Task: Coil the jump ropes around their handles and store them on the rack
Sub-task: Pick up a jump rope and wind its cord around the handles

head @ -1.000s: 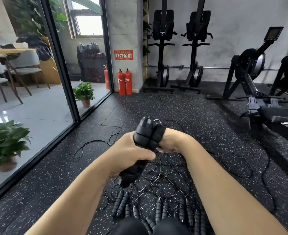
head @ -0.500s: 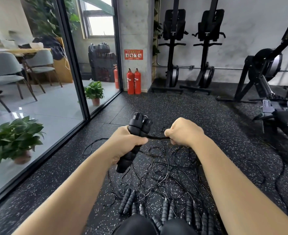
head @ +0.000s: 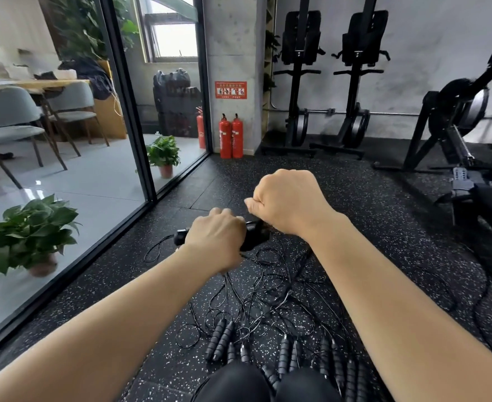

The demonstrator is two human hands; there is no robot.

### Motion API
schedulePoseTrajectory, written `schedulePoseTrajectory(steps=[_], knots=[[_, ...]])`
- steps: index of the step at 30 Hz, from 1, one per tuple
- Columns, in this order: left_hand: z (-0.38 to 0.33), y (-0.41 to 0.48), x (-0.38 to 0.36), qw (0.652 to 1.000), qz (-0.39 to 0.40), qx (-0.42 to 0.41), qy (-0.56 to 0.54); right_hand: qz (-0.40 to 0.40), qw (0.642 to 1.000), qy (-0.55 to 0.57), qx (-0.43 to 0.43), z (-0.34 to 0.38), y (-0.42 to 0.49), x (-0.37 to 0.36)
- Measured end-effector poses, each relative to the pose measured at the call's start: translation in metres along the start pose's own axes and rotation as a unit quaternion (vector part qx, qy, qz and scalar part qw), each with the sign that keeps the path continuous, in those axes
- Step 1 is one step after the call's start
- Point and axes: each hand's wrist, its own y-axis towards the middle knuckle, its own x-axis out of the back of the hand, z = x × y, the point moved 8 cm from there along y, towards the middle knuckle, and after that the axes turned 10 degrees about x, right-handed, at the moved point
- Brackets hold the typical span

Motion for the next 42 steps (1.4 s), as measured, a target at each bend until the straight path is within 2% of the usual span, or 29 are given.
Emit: schedulePoseTrajectory(steps=[3,7,10,12,15,17,21,23,24,26,28,31,35,38,40,42], knots=[[-0.013,-0.009,0.001,0.996,-0.009,-0.084,0.038,-0.001,0.999,0.037,-0.020,-0.016,-0.001,-0.007],[-0.028,-0.022,0.006,0.984,-0.012,-0.173,0.047,0.012,0.985,0.160,-0.071,-0.037,-0.009,-0.035],[-0.030,-0.029,0.014,0.976,-0.008,-0.215,-0.013,0.016,0.944,0.308,-0.118,-0.049,-0.017,-0.061],[-0.027,-0.029,0.016,0.970,-0.004,-0.228,-0.085,-0.001,0.893,0.425,-0.147,-0.052,-0.024,-0.073],[-0.023,-0.026,0.020,0.949,0.025,-0.209,-0.234,-0.009,0.816,0.547,-0.187,-0.049,-0.034,-0.086],[-0.021,-0.023,0.023,0.931,0.040,-0.177,-0.317,-0.009,0.785,0.582,-0.212,-0.048,-0.039,-0.094],[-0.012,-0.017,0.011,0.891,0.081,-0.065,-0.442,-0.006,0.774,0.573,-0.269,-0.051,-0.048,-0.103],[-0.009,-0.015,0.002,0.864,0.110,-0.015,-0.491,-0.013,0.757,0.581,-0.300,-0.051,-0.054,-0.107],[-0.007,-0.014,-0.002,0.845,0.125,0.010,-0.519,-0.026,0.765,0.566,-0.307,-0.054,-0.056,-0.108],[-0.001,-0.013,-0.010,0.792,0.158,0.071,-0.586,-0.045,0.817,0.490,-0.301,-0.062,-0.060,-0.109],[0.005,-0.013,-0.017,0.733,0.196,0.124,-0.639,-0.046,0.851,0.423,-0.307,-0.069,-0.066,-0.110],[0.014,-0.011,-0.025,0.699,0.225,0.167,-0.658,-0.030,0.886,0.338,-0.316,-0.069,-0.071,-0.104],[0.023,-0.004,-0.033,0.698,0.222,0.205,-0.649,-0.018,0.931,0.217,-0.291,-0.054,-0.066,-0.083],[0.034,0.005,-0.040,0.719,0.203,0.231,-0.624,-0.014,0.955,0.138,-0.261,-0.041,-0.062,-0.067],[0.041,0.012,-0.043,0.755,0.185,0.240,-0.581,-0.009,0.967,0.097,-0.234,-0.029,-0.058,-0.056],[0.044,0.019,-0.040,0.818,0.154,0.236,-0.502,0.000,0.977,0.068,-0.204,-0.013,-0.052,-0.045]])
